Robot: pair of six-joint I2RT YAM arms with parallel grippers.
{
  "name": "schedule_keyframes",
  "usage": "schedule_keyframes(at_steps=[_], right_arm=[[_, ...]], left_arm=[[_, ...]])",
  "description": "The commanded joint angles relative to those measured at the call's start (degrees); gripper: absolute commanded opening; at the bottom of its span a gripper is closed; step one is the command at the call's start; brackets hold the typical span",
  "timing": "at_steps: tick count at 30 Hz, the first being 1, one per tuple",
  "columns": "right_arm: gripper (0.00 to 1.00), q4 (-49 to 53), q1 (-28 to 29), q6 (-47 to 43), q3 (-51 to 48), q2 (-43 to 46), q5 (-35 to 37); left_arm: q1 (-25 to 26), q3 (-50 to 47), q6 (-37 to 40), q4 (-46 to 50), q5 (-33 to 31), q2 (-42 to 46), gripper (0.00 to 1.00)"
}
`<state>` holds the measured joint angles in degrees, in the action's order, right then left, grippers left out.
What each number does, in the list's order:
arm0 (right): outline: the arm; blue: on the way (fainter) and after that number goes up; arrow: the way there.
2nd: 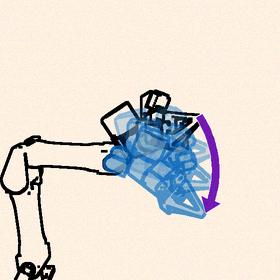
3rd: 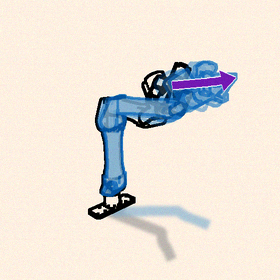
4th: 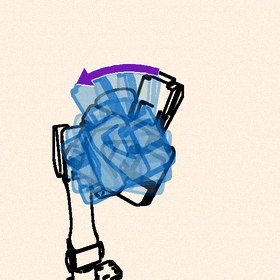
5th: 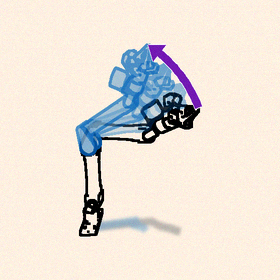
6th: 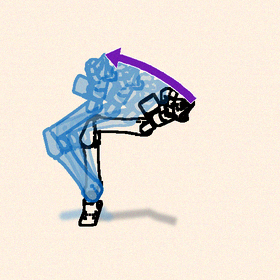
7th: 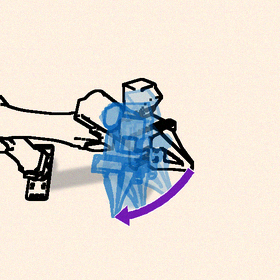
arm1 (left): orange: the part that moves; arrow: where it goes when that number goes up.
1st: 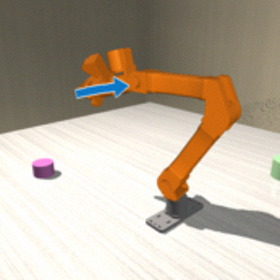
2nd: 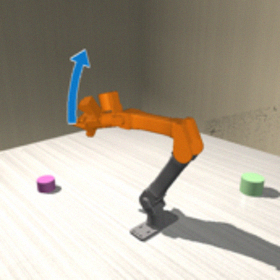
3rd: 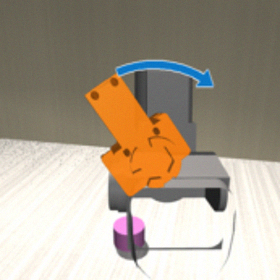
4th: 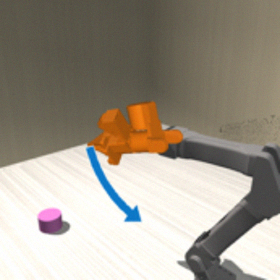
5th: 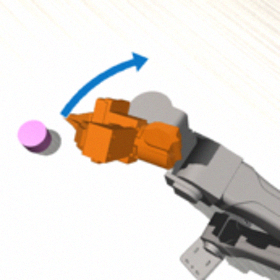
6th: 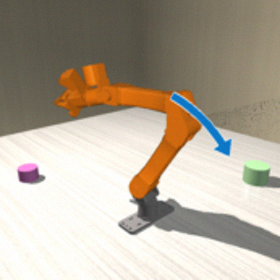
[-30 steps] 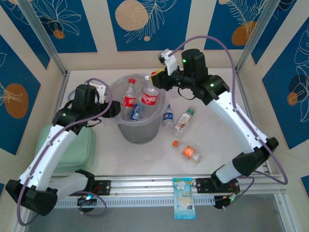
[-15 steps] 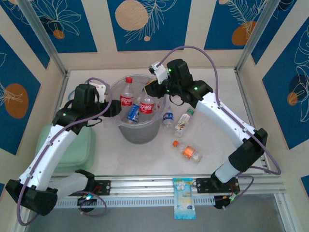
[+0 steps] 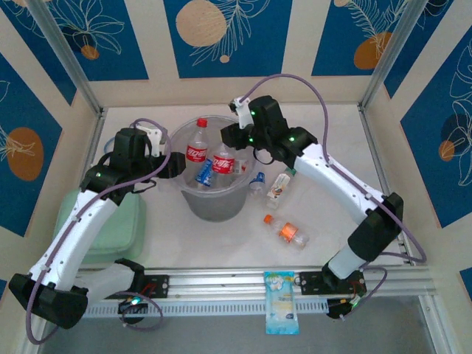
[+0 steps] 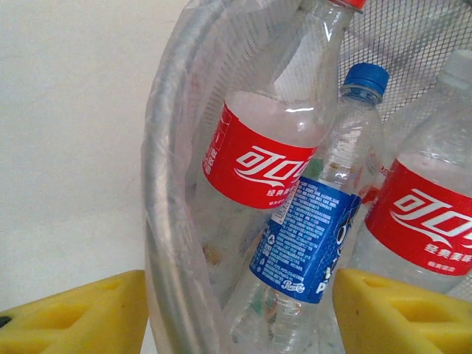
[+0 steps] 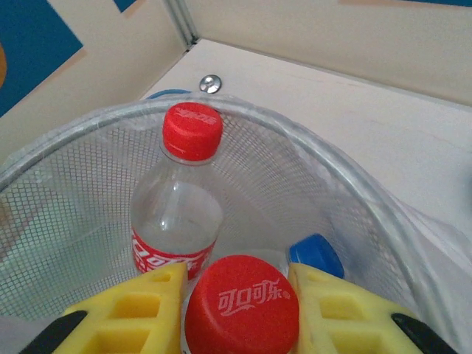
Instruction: Put the plastic bottles in the bin
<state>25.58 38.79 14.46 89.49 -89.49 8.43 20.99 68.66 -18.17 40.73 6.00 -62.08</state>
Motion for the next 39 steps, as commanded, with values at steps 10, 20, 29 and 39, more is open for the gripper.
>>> schedule_keyframes(at_steps=[10, 20, 29, 39], right_arm=[[0.67, 7.4, -1.2, 3.5, -7.0, 13.2, 9.1], [0.6, 6.2, -3.6, 1.0, 0.9, 10.1, 8.9], [0.36, 6.4, -4.0, 2.3, 2.0, 5.9, 6.9], [0.29, 3.8, -3.1, 4.4, -3.9, 7.9, 7.6]], left_arm=[[-0.2, 0.5, 0.1, -1.7, 1.6, -1.6, 0.65], [-0.2, 0.3, 0.2, -1.3, 1.3, -0.8, 0.65], [-0.3, -1.5, -1.3, -3.4, 1.9, -0.2, 0.65], [-0.2, -0.2, -0.9, -2.9, 2.0, -1.3, 0.64]])
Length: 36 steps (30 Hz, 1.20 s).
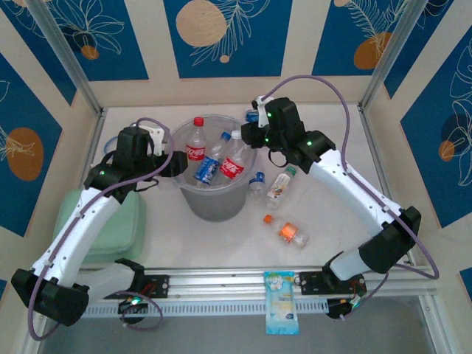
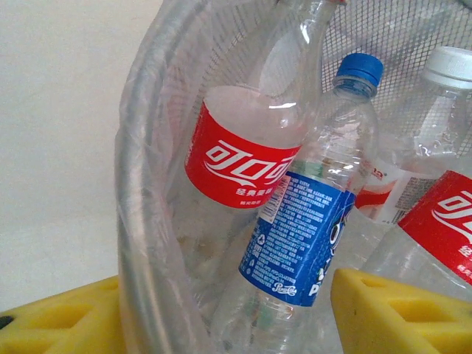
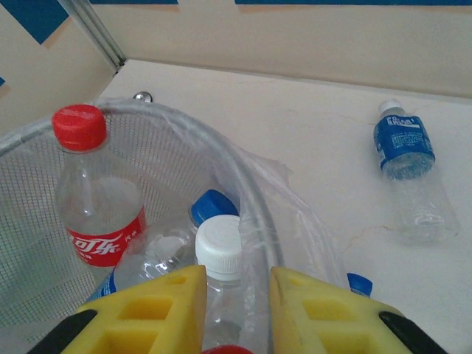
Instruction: Put the plastic bottles in the bin
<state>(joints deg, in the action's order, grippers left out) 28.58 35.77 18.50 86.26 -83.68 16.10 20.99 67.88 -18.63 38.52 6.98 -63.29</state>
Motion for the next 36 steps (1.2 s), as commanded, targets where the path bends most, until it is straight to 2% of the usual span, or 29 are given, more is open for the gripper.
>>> schedule_keyframes(at_steps=[1, 3, 8, 12, 16, 19, 22, 24, 29, 32, 34, 36], right_arm=[[0.29, 0.7, -0.3, 0.3, -0.1, 2.7, 0.0], [0.3, 0.8, -0.9, 0.3, 0.9, 3.5, -0.3], [0.4, 2.4, -5.6, 1.3, 2.4, 4.7, -1.1], [0.48, 2.7, -11.2, 3.0, -0.1, 6.6, -6.1], [0.67, 2.6, -16.9, 1.4, -3.8, 7.9, -10.3], [0.75, 1.2, -21.5, -2.3, -6.2, 6.3, -13.5], [0.76, 0.5, -25.5, -3.8, -5.6, 1.0, -16.7], [0.77, 1.5, -26.0, -6.3, -3.0, -3.8, -17.1], [0.8, 7.3, -24.8, -10.4, 8.2, -19.2, -16.7], [0.86, 12.2, -23.6, -11.1, 16.8, -29.2, -14.1], [0.94, 14.4, -22.6, -12.1, 22.6, -35.7, -11.6], [0.95, 16.5, -21.8, -12.4, 27.8, -41.0, -10.5]], left_arm=[[-0.3, 0.8, -0.4, -0.7, 1.0, -0.2, 0.64], [-0.2, 0.7, -0.3, -0.8, 1.0, -0.3, 0.64], [-0.3, 0.2, -0.3, -1.4, 1.4, -0.6, 0.65], [-0.2, 0.3, 0.3, -0.8, 1.0, -0.7, 0.65], [-0.3, 0.5, 0.7, -0.6, 0.8, -0.9, 0.65], [-0.2, 0.5, 0.4, -1.2, 1.2, -1.2, 0.65], [-0.2, 0.2, -0.2, -2.2, 1.7, -1.5, 0.64], [-0.3, -0.2, -0.7, -2.9, 2.3, -1.5, 0.65], [-0.2, -0.9, -1.5, -3.9, 3.1, -0.7, 0.65], [-0.2, -0.1, -2.1, -3.6, 3.0, -0.9, 0.65], [-0.2, 0.4, -2.7, -4.3, 3.2, -0.6, 0.65], [-0.3, 0.7, -3.0, -4.7, 3.1, -0.4, 0.65]])
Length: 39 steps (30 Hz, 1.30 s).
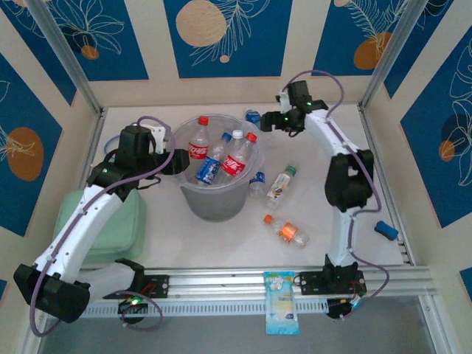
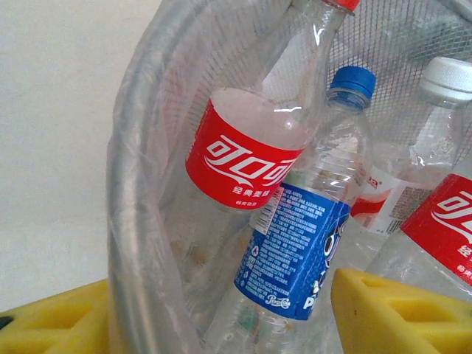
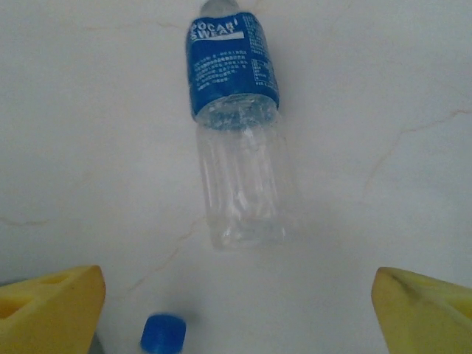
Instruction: Put the plastic bottles in the bin
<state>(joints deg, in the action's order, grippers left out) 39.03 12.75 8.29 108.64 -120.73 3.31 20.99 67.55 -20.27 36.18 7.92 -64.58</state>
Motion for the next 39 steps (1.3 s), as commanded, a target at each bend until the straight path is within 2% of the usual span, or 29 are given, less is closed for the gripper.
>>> schedule_keyframes(at_steps=[1, 6, 9, 14, 17, 25, 32, 39], right_arm=[[0.95, 6.9, 1.7, -2.1, 7.9, -6.6, 2.4], [0.94, 9.8, 3.6, -0.5, 16.1, -15.5, 4.1], [0.89, 10.9, 3.5, 1.6, 18.7, -18.3, 4.2], [0.79, 8.6, 2.2, 5.4, 16.4, -18.7, 0.1], [0.68, 6.5, 1.7, 6.1, 12.2, -15.9, -0.2], [0.38, 3.3, 0.1, 6.0, -1.0, 0.5, -2.5], [0.29, 0.3, -6.1, 5.8, -21.2, 22.2, 0.2], [0.28, 4.6, -12.3, 9.0, -41.7, 42.9, 10.8]], left_arm=[[-0.2, 1.1, -1.4, -2.3, 2.0, 0.9, 0.65], [-0.2, 1.2, -1.7, -2.3, 2.3, 1.0, 0.65], [-0.2, 1.0, -1.4, -2.2, 1.7, 1.8, 0.64], [-0.2, 1.2, -1.4, -3.1, 1.0, 2.8, 0.64], [-0.2, 1.3, -1.3, -2.7, 0.9, 2.8, 0.65], [-0.2, 2.5, -0.5, -1.3, -0.1, 2.7, 0.65], [-0.3, 3.3, -0.2, -0.2, 0.2, 2.6, 0.66], [-0.3, 4.4, 0.2, -0.1, 1.6, 2.3, 0.66]])
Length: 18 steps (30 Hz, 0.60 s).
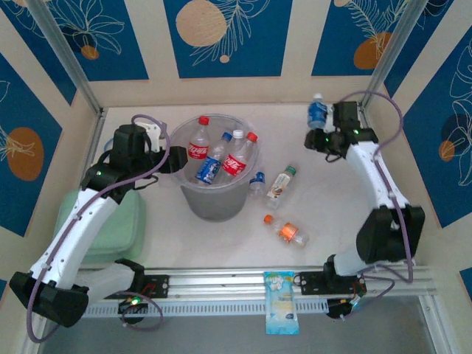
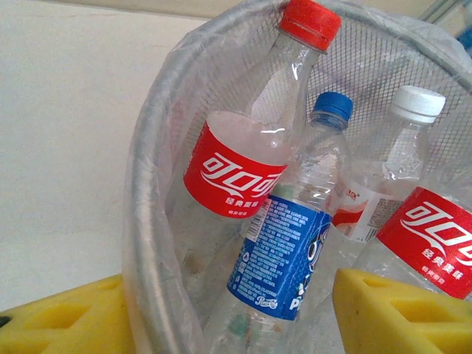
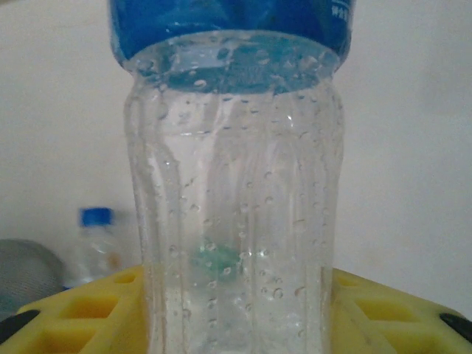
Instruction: Put the plastic bottles in the bin
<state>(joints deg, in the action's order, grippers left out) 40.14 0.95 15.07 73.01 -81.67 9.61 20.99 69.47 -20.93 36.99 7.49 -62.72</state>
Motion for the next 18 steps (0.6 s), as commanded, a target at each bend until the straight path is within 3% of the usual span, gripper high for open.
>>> schedule_keyframes(at_steps=[1, 9, 18], right_arm=[[0.28, 4.2, -1.5, 3.5, -8.9, 6.3, 4.3], [0.27, 4.7, -4.5, 10.0, -25.8, 21.8, 0.4], [0.36, 2.0, -3.2, 15.0, -29.6, 17.2, -2.2]], left_arm=[[-0.2, 2.3, 0.9, -1.2, 2.5, 0.4, 0.66], [-0.3, 2.7, 2.6, 0.4, 0.4, -0.6, 0.65], [-0.2, 0.7, 1.6, -2.4, 2.1, -1.2, 0.64]])
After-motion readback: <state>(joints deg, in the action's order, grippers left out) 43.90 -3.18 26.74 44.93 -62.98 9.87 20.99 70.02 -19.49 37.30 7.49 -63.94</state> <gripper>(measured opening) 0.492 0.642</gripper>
